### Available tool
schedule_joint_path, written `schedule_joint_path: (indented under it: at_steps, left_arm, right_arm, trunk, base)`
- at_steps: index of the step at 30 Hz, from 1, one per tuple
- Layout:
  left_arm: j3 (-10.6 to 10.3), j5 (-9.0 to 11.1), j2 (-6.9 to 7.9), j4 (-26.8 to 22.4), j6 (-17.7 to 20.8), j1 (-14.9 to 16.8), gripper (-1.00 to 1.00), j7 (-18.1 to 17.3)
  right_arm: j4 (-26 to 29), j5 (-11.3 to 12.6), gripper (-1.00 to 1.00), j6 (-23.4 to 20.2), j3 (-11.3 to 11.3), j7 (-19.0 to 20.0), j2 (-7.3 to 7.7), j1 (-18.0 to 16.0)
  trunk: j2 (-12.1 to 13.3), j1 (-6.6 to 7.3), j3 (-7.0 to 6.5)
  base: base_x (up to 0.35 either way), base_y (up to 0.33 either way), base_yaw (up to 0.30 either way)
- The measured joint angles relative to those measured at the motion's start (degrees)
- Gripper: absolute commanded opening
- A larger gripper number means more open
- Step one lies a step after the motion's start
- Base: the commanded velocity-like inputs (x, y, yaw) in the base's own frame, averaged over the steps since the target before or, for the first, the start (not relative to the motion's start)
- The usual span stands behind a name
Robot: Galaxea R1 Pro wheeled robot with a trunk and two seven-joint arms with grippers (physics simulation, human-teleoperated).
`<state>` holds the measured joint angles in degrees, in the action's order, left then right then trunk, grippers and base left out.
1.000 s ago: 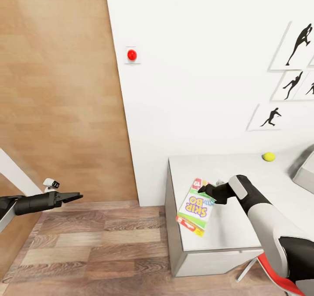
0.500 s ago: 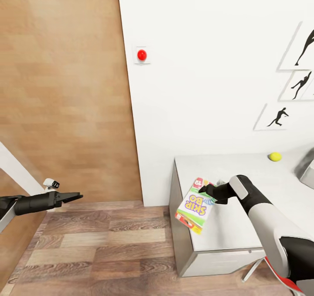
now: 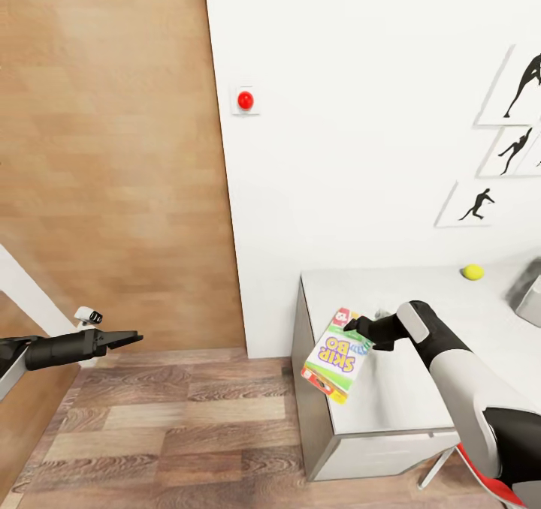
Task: Put all the toys in the child's room - the three board games (two on the bed and one on the table), the two jigsaw puzzles on the table, and the tennis ball on the table - inside the toy box on the table in the child's room.
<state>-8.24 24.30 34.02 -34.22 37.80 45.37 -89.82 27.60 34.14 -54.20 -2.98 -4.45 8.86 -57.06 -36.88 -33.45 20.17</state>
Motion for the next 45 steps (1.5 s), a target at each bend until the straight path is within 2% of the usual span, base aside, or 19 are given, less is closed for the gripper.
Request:
schedule_joint_path:
  at_steps: [7,14,20,23,25,26,28,30,32,35,36,39,40,45]
  left_arm:
    - [0.0,0.0,0.0,0.0,0.0,0.0,1.0,0.0]
    - [0.0,0.0,0.0,0.0,0.0,0.0,1.0,0.0]
    - [0.0,0.0,0.0,0.0,0.0,0.0,1.0,0.0]
    - [0.0,0.0,0.0,0.0,0.0,0.0,1.0,0.0]
    - [0.0,0.0,-0.02,0.0,0.0,0.0,1.0,0.0]
    - [0.0,0.0,-0.04,0.0,0.0,0.0,1.0,0.0]
    - [0.0,0.0,-0.06,0.0,0.0,0.0,1.0,0.0]
    - [-0.1,0.0,-0.07,-0.1,0.0,0.0,1.0,0.0]
    - [-0.1,-0.1,-0.07,-0.1,0.0,0.0,1.0,0.0]
    - [-0.1,-0.1,-0.14,-0.1,0.0,0.0,1.0,0.0]
    - [-0.1,-0.1,-0.26,-0.1,0.0,0.0,1.0,0.0]
    - [-0.1,-0.1,-0.42,-0.1,0.0,0.0,1.0,0.0]
    - [-0.1,-0.1,-0.49,-0.1,0.0,0.0,1.0,0.0]
    - [0.0,-0.1,-0.64,-0.2,0.0,0.0,1.0,0.0]
  right_arm:
    - [1.0,0.0,1.0,-0.1,-0.1,0.1,0.03,0.8]
    - [8.3,0.5,1.0,-1.3,-0.6,1.1,0.2,4.7]
    - [17.4,1.0,1.0,-5.2,-0.9,1.4,1.61,8.5]
    - [21.5,1.2,1.0,-5.6,-1.9,1.9,2.82,11.0]
    - [26.4,2.3,1.0,-5.5,-3.9,3.6,4.48,13.9]
    - [27.8,2.8,1.0,-5.5,-4.4,4.3,4.83,14.8]
    - [32.4,4.5,1.0,-5.5,-5.6,7.1,5.62,17.8]
    - [39.6,7.0,1.0,-5.5,-7.1,12.2,6.37,22.8]
    - [45.7,8.6,1.0,-5.5,-8.6,16.8,6.72,26.9]
    - [51.5,9.4,1.0,-5.6,-10.3,21.4,6.68,30.9]
    - [54.6,9.8,1.0,-5.6,-11.5,24.3,6.55,33.2]
    - [58.0,10.1,1.0,-5.5,-13.4,28.8,6.34,36.4]
    - [59.4,10.1,1.0,-5.5,-14.4,31.9,6.2,38.0]
    - [60.9,9.9,1.0,-3.7,-16.1,41.4,5.58,41.3]
  trunk:
    - [0.0,0.0,-0.64]
    - [0.0,0.0,-1.29]
    - [0.0,0.0,-1.84]
    - [0.0,0.0,-2.12]
    - [0.0,0.0,-2.3]
    - [0.0,0.0,-2.4]
    - [0.0,0.0,-2.58]
    - [0.0,0.01,-2.76]
    - [0.0,0.01,-2.95]
    - [0.0,0.0,-3.23]
    - [0.0,0.01,-3.33]
    - [0.0,0.0,-3.61]
    - [0.0,0.0,-3.7]
    - [0.0,0.0,-4.17]
  base:
    - [0.0,0.0,0.0]
    - [0.0,0.0,0.0]
    - [0.0,0.0,0.0]
    - [0.0,0.0,0.0]
    - [0.0,0.0,0.0]
    - [0.0,0.0,0.0]
    - [0.0,0.0,0.0]
    - [0.0,0.0,0.0]
    - [0.0,0.0,0.0]
    - [0.0,0.0,0.0]
    - [0.0,0.0,0.0]
    - [0.0,0.0,0.0]
    - [0.0,0.0,0.0]
    - [0.0,0.0,0.0]
